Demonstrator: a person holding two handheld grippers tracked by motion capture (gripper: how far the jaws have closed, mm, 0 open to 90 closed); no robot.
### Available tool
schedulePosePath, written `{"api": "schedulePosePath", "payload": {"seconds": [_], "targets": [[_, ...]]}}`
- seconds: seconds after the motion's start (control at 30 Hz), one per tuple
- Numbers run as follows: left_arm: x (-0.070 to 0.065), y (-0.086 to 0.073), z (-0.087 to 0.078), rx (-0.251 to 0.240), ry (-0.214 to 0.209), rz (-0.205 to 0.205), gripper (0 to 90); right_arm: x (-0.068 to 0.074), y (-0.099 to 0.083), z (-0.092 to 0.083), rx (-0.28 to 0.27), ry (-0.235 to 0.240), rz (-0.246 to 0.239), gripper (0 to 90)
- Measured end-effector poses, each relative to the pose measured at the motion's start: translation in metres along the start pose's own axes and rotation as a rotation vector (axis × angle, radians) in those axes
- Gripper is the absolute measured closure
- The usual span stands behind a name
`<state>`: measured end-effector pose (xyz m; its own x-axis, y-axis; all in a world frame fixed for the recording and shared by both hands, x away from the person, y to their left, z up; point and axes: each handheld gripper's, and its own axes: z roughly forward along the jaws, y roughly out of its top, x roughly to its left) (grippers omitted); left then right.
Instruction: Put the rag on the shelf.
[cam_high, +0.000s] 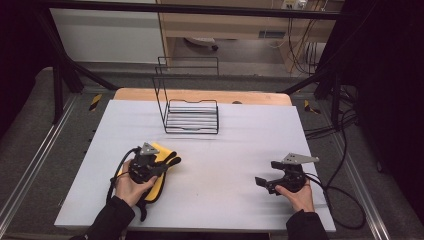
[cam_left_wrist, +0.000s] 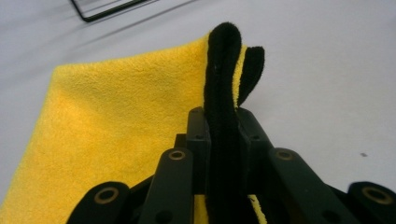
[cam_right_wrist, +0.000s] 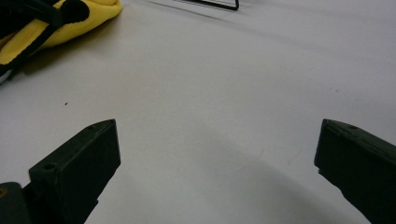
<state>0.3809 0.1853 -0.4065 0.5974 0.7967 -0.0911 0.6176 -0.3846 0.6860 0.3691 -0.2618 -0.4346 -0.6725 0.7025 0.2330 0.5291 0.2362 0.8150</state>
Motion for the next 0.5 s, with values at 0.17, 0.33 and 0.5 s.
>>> {"api": "schedulePosePath", "payload": {"seconds": [0.17, 0.33, 0.5], "targets": [[-0.022, 0.004, 0.008, -0.014, -0.026, 0.003, 77.7, 0.001, 0.000, 0.000, -0.001, 0.000, 0.004, 0.9], [-0.039, 0.007, 0.021, -0.002, -0.017, 0.033, 77.4, 0.001, 0.000, 0.001, 0.005, -0.002, 0.001, 0.9], [-0.052, 0.009, 0.038, 0.007, -0.024, 0.067, 76.5, 0.001, 0.000, 0.002, 0.002, -0.005, 0.002, 1.0]]}}
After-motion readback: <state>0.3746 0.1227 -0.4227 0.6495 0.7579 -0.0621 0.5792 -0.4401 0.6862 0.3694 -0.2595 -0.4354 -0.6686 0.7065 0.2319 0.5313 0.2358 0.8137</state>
